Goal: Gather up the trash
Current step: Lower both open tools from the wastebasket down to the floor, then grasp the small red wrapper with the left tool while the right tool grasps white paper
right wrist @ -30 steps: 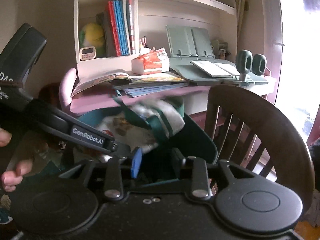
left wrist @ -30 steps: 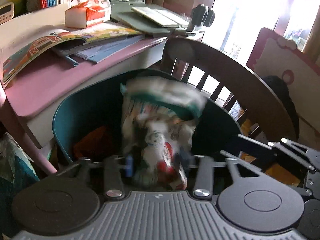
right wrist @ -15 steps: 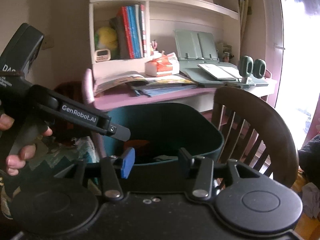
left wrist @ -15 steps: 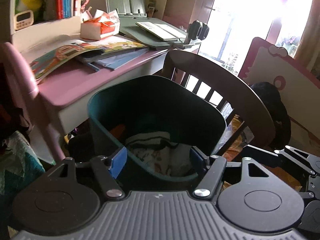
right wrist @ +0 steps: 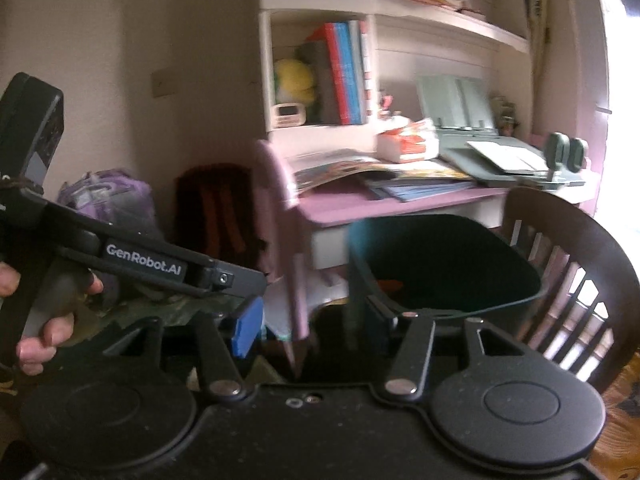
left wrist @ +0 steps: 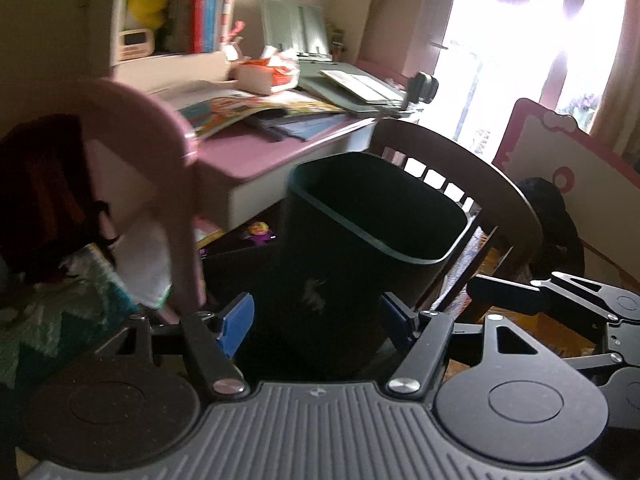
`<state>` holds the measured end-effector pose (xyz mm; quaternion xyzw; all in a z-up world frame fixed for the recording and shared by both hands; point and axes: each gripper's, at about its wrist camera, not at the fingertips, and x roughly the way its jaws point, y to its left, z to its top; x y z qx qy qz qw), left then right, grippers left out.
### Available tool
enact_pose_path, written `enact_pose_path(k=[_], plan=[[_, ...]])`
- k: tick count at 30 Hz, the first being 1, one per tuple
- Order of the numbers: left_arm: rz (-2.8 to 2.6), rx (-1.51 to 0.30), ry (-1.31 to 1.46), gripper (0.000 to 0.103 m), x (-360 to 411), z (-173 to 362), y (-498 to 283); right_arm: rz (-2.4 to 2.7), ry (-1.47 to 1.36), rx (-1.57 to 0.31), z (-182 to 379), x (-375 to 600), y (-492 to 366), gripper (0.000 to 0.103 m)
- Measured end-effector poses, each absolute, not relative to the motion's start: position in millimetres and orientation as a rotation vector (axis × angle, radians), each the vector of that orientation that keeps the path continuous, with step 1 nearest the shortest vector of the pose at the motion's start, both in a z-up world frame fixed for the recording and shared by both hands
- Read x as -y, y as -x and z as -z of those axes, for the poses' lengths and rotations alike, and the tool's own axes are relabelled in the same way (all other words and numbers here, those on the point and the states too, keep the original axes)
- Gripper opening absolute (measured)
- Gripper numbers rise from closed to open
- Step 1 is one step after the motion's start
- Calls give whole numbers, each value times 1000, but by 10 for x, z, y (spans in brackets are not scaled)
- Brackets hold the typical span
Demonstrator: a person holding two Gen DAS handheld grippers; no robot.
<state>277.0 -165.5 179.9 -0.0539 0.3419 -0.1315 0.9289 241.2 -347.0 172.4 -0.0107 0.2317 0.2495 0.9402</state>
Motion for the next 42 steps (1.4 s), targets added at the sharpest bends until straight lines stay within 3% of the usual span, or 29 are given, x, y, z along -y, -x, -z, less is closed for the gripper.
enact_pose_path(k=[4, 15, 18, 29, 42], plan=[[238, -699, 136, 83, 1227, -1665, -2551, -562, 48, -493, -1602, 3072, -2321, 55], [65, -778, 149, 87, 83, -630, -2258, -662, 11, -680, -581, 1971, -2492, 56], [16, -812, 168, 100, -170, -253, -2262, -670, 22, -744, -239, 1693, -2590, 56], [-143, -1023, 264, 100, -742, 1501, -2460, -629, 93, -1043, 1316, 1082, -2991, 56], [-206, -1424, 413, 100, -1012, 3722, -2935, -571, 250, -1436, 3220, 604, -3615, 56]])
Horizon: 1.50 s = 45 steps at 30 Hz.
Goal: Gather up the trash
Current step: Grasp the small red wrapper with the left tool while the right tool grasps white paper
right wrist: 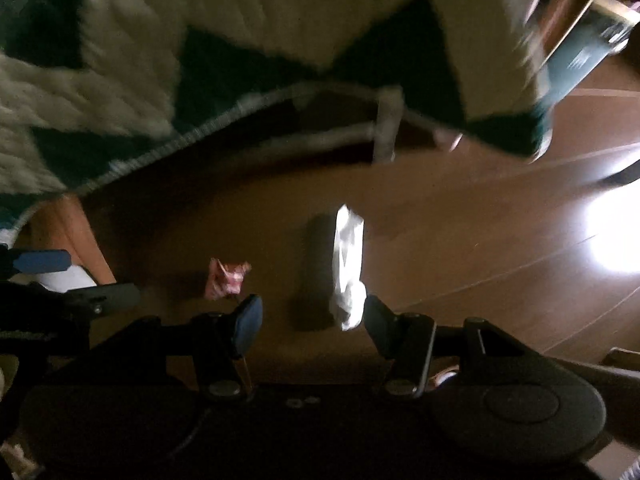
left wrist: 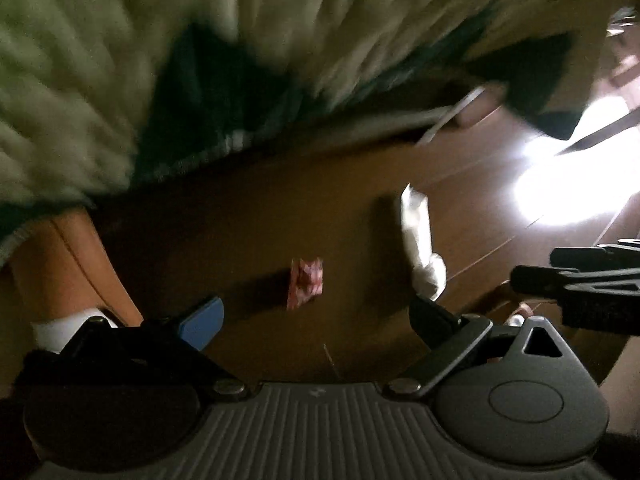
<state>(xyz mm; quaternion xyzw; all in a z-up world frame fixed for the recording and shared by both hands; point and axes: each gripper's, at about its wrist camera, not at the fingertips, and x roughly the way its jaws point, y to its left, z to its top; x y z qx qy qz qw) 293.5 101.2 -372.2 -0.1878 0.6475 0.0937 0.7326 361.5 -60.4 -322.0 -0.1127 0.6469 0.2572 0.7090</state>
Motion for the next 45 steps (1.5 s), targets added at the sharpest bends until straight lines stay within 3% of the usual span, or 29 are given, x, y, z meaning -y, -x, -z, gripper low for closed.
enact_pose_path(k=[11, 21, 30, 31, 32, 33, 37, 45], plan=[[-226, -1560, 445, 100, -1072, 4867, -3089, -501, 253, -1647, 4548, 554, -3914, 56], [-218, -1588, 421, 98, -991, 5402, -3141, -496, 227, -1707, 5171, 527, -3897, 55], [-229, -1591, 455, 54, -1029, 5534, -3135, -523, 277, -1687, 5277, 457, -3847, 51], [-230, -1583, 467, 44, -1042, 5533, -3133, -525, 287, -1681, 5276, 454, -3837, 47], [-226, -1573, 480, 38, -1064, 5517, -3123, -527, 303, -1669, 5277, 441, -3818, 31], [-223, -1561, 490, 37, -1077, 5507, -3126, -528, 316, -1664, 5284, 425, -3802, 22], [-203, -1540, 492, 34, -1078, 5484, -3106, -537, 344, -1638, 5260, 388, -3774, 14], [-188, -1527, 475, 33, -1047, 5145, -3060, -505, 324, -1592, 4804, 392, -3783, 11]])
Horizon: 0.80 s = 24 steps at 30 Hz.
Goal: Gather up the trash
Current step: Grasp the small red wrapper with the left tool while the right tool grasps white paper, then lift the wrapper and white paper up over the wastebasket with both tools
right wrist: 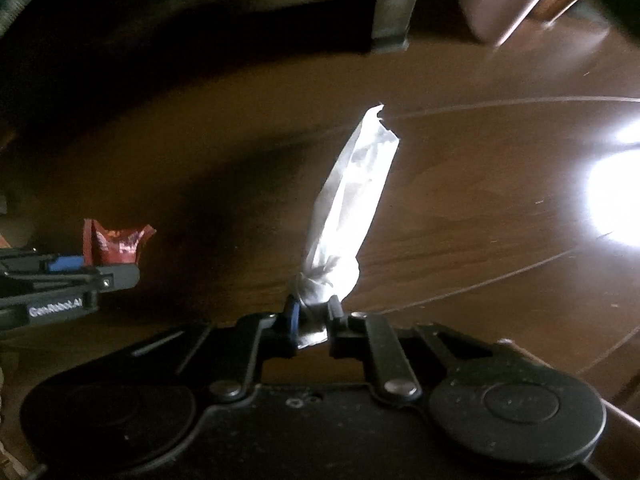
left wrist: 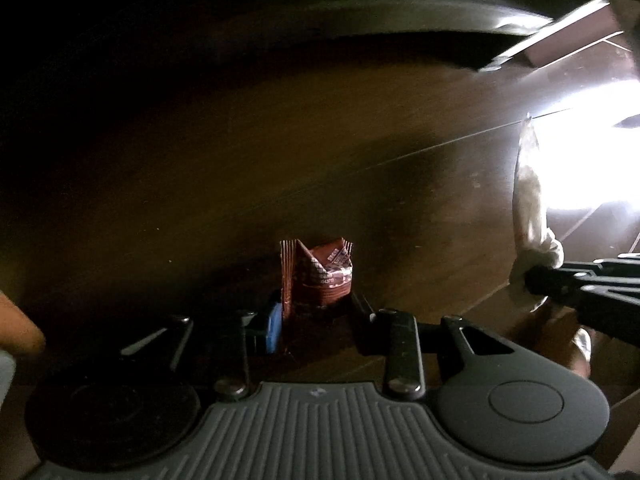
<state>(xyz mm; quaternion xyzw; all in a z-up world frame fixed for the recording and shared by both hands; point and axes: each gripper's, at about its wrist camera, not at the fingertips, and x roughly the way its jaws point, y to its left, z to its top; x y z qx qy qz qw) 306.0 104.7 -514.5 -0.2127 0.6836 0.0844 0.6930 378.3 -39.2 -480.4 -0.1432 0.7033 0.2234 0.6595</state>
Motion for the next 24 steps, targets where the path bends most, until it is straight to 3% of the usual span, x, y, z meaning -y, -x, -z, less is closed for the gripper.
enact_pose_path(k=[10, 24], plan=[[-173, -1416, 473, 33, -784, 4055, -2817, -528, 249, -1490, 3527, 542, -3634, 11], [-153, -1129, 444, 33, -471, 2073, -2232, -597, 159, -1175, 1649, 904, -2949, 11]])
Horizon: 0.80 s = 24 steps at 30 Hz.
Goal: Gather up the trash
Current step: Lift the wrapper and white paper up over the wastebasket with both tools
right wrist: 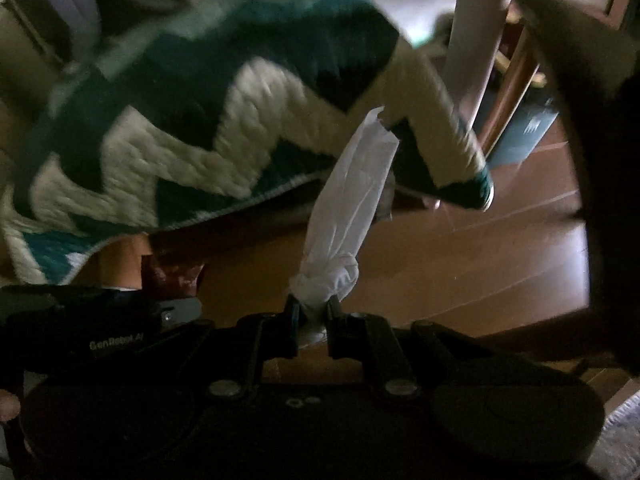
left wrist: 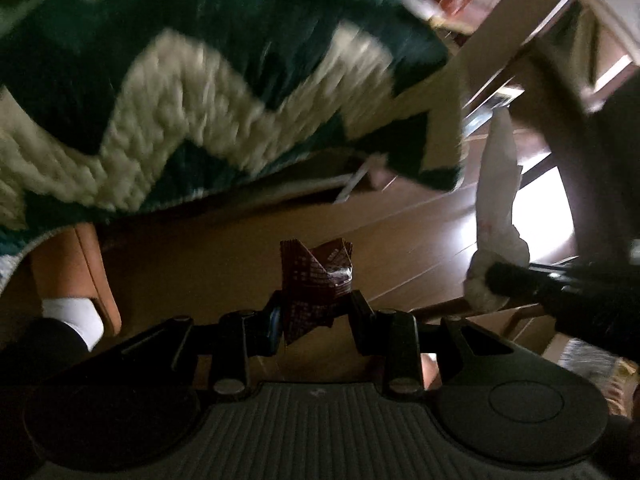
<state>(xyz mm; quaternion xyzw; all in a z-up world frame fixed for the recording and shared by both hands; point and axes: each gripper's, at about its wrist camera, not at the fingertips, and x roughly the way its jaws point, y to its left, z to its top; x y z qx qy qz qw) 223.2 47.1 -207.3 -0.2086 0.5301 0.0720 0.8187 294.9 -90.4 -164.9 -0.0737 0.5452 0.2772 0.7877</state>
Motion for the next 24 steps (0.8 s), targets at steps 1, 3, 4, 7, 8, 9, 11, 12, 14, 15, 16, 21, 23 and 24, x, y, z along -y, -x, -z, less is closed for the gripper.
enact_pose_path(k=[1, 3, 4, 7, 8, 9, 11, 12, 14, 15, 16, 21, 23, 24], plan=[[-147, -1110, 435, 33, -438, 1931, -2183, -605, 151, -1149, 1522, 944, -2878, 11], [-135, -1068, 422, 33, -368, 1671, -2117, -619, 147, -1103, 1285, 1036, -2739, 11], [-130, -1047, 430, 33, -358, 1543, -2065, -624, 146, -1079, 1185, 1057, -2682, 11], [-114, -980, 439, 33, -244, 1193, -1970, -641, 128, -1002, 817, 1210, -2505, 11], [-108, -958, 428, 33, -197, 1083, -1926, -646, 126, -976, 703, 1254, -2441, 11], [-98, -932, 416, 33, -144, 940, -1899, -654, 124, -946, 574, 1309, -2383, 11], [-83, -890, 395, 33, -55, 688, -1853, -665, 117, -893, 363, 1392, -2292, 11], [-74, -865, 384, 33, -7, 558, -1845, -670, 115, -861, 243, 1452, -2253, 11], [-56, -820, 371, 33, 91, 294, -1843, -674, 103, -807, 19, 1580, -2214, 11], [-47, -800, 361, 33, 143, 169, -1848, -673, 94, -785, -75, 1640, -2205, 11], [-39, -781, 353, 33, 195, 65, -1855, -673, 87, -764, -164, 1703, -2205, 11], [20, -689, 295, 33, 517, -488, -2009, -645, 61, -661, -594, 2054, -2255, 11], [44, -664, 275, 33, 653, -671, -2111, -624, 60, -621, -760, 2199, -2304, 11], [60, -650, 259, 33, 741, -780, -2181, -613, 56, -606, -827, 2265, -2320, 11]])
